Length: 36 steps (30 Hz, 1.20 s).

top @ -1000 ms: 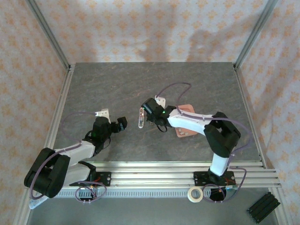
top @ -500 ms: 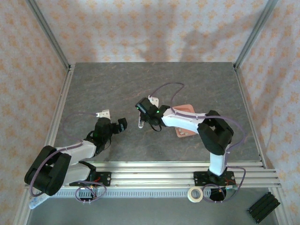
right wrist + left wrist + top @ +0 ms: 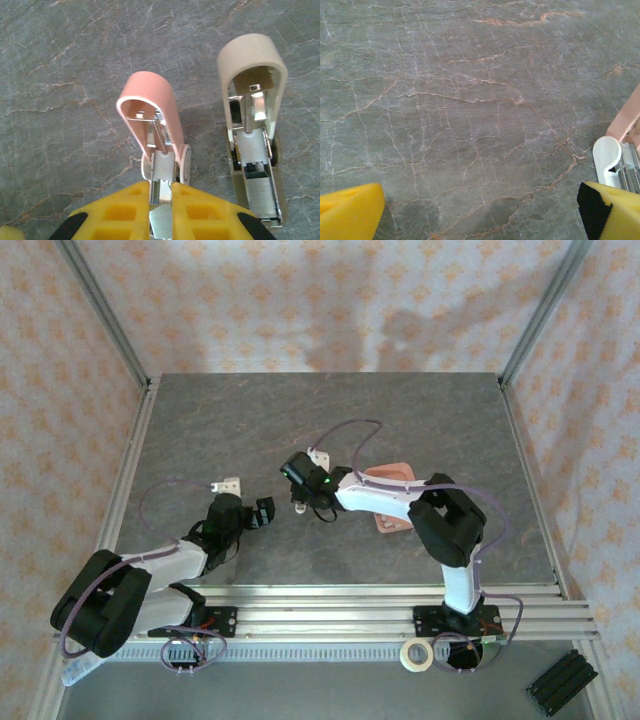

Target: Load the staples into the stapler

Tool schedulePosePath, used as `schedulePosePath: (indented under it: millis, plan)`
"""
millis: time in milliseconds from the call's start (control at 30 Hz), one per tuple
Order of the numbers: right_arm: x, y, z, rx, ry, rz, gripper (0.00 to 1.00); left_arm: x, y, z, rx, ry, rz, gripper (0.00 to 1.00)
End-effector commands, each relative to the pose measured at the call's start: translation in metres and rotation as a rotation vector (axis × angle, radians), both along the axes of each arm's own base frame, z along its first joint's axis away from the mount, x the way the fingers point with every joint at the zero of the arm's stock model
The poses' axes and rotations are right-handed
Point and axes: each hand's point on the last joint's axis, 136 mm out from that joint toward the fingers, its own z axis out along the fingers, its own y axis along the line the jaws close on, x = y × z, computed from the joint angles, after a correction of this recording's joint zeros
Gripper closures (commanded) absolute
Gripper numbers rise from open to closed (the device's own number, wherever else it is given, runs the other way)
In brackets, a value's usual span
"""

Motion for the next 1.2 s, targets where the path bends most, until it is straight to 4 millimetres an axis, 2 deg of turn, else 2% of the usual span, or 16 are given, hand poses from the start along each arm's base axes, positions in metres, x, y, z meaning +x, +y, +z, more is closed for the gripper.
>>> schedulePosePath:
  millis: [0, 367, 833, 1167]
  plan:
    - [0.0036, 0.0081, 0.0042, 0.016, -0.012, -0.011, 0.86, -0.0027, 0.0061, -0.0037, 0.052, 0.01, 0.018, 0.0]
    - [0.0023, 0.0118, -0.0047, 0.012, 0.007, -0.01, 0.86, -0.0019, 0.0074, -0.0022, 0.064, 0.003, 0.023, 0.0]
    - [0.0051, 0.0146, -0.001, 0.027, -0.007, -0.014, 0.86, -0.0014, 0.0072, -0.0013, 0.068, -0.002, 0.022, 0.0]
    - [0.0049, 0.0155, -0.0056, 0.031, 0.003, -0.019, 0.86, -0.0015, 0.0046, 0.0002, 0.084, -0.011, 0.011, 0.0]
